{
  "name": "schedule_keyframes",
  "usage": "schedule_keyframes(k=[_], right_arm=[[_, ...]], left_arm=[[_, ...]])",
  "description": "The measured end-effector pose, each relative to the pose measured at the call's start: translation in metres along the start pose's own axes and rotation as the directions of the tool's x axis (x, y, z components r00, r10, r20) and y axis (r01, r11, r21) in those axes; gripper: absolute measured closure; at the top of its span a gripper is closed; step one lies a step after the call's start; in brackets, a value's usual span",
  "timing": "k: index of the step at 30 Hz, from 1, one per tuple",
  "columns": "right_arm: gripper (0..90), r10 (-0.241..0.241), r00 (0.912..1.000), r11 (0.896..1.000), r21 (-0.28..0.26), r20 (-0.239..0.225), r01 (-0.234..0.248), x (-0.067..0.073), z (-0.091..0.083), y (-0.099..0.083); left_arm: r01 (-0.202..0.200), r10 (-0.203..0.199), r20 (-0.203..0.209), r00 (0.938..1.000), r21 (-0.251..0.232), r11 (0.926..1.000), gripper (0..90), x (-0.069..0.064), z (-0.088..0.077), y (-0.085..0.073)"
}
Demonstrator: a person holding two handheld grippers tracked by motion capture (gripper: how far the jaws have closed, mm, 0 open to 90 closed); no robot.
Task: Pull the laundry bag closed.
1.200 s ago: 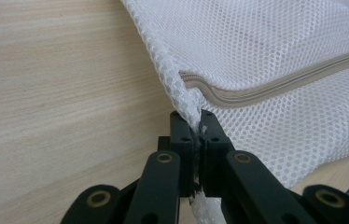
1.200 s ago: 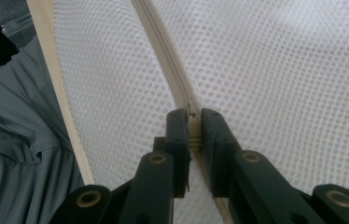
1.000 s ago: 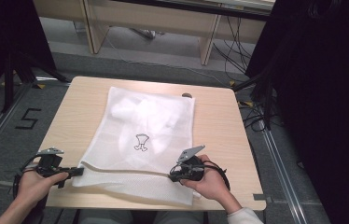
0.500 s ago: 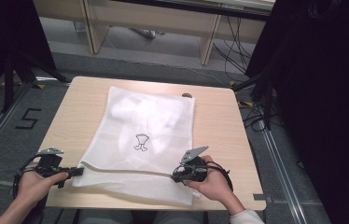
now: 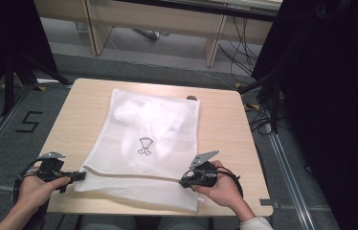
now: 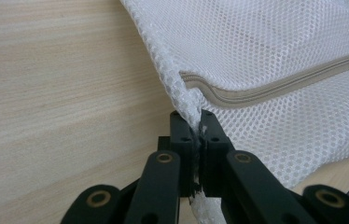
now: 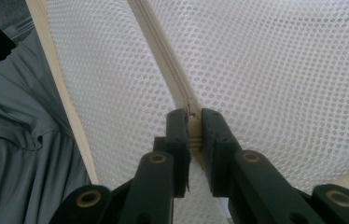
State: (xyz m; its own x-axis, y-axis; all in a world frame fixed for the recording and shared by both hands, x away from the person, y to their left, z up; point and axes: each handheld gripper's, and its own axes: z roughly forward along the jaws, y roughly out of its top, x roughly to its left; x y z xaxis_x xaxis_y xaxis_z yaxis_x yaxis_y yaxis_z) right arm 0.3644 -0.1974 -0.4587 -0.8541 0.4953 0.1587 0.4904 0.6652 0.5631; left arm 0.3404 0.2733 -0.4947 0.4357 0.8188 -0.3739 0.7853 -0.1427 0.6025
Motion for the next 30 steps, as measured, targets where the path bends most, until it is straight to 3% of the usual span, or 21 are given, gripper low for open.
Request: schedule_keyframes(k=[1,2,3,5,10,12,13,20,25,26,27,30], right_arm=[[82.6,0.010,0.9999,1.000,0.000,-0.010,-0.010,0.001,0.001,0.000],[82.6,0.000,0.9999,1.000,-0.001,-0.015,0.000,0.000,0.001,0.000],[82.6,-0.026,0.9996,1.000,-0.006,-0.012,0.026,-0.002,0.001,0.000],[82.6,-0.005,1.0000,1.000,-0.001,-0.006,0.005,-0.001,0.000,-0.001],[82.6,0.004,1.0000,1.000,-0.005,-0.003,-0.004,-0.004,-0.001,-0.003],[82.6,0.021,0.9998,1.000,-0.001,0.000,-0.021,-0.004,-0.003,-0.005],[82.6,0.022,0.9997,1.000,-0.001,0.004,-0.022,-0.005,-0.004,-0.006],[82.6,0.003,0.9998,1.000,-0.010,-0.019,-0.004,-0.008,-0.005,-0.010],[82.6,0.034,0.9994,0.999,0.000,0.000,-0.034,-0.005,-0.007,-0.012],[82.6,0.034,0.9994,0.999,0.000,0.000,-0.034,-0.005,-0.007,-0.012],[82.6,0.023,0.9997,1.000,-0.004,0.001,-0.023,-0.006,-0.009,-0.012],[82.6,0.022,0.9997,1.000,-0.010,-0.006,-0.022,-0.006,-0.008,-0.013]], left_arm=[[0.002,-0.002,0.000,1.0000,-0.002,1.0000,85.8,0.000,0.000,0.000],[0.027,-0.027,0.003,0.9996,-0.025,0.9993,85.8,-0.002,0.002,0.000],[0.027,-0.027,0.003,0.9996,-0.025,0.9993,85.8,-0.002,0.002,0.000],[0.012,-0.012,-0.001,0.9999,-0.011,0.9999,85.8,-0.001,0.000,0.000],[0.031,-0.032,-0.001,0.9995,-0.027,0.9991,85.9,-0.002,0.002,0.000],[0.012,-0.012,-0.003,0.9999,-0.010,0.9999,85.9,-0.001,0.000,0.000],[0.036,-0.036,0.002,0.9994,-0.030,0.9989,85.8,-0.002,0.002,0.000],[0.038,-0.038,0.007,0.9993,-0.030,0.9988,85.8,-0.002,0.002,0.000],[0.038,-0.038,0.007,0.9993,-0.032,0.9988,85.9,-0.002,0.002,0.000],[0.038,-0.038,0.007,0.9993,-0.032,0.9988,85.9,-0.002,0.002,0.000],[0.010,-0.010,0.003,0.9999,-0.011,0.9999,85.8,-0.001,0.001,0.000],[0.021,-0.021,-0.004,0.9998,-0.021,0.9995,85.8,-0.002,0.002,0.000]])
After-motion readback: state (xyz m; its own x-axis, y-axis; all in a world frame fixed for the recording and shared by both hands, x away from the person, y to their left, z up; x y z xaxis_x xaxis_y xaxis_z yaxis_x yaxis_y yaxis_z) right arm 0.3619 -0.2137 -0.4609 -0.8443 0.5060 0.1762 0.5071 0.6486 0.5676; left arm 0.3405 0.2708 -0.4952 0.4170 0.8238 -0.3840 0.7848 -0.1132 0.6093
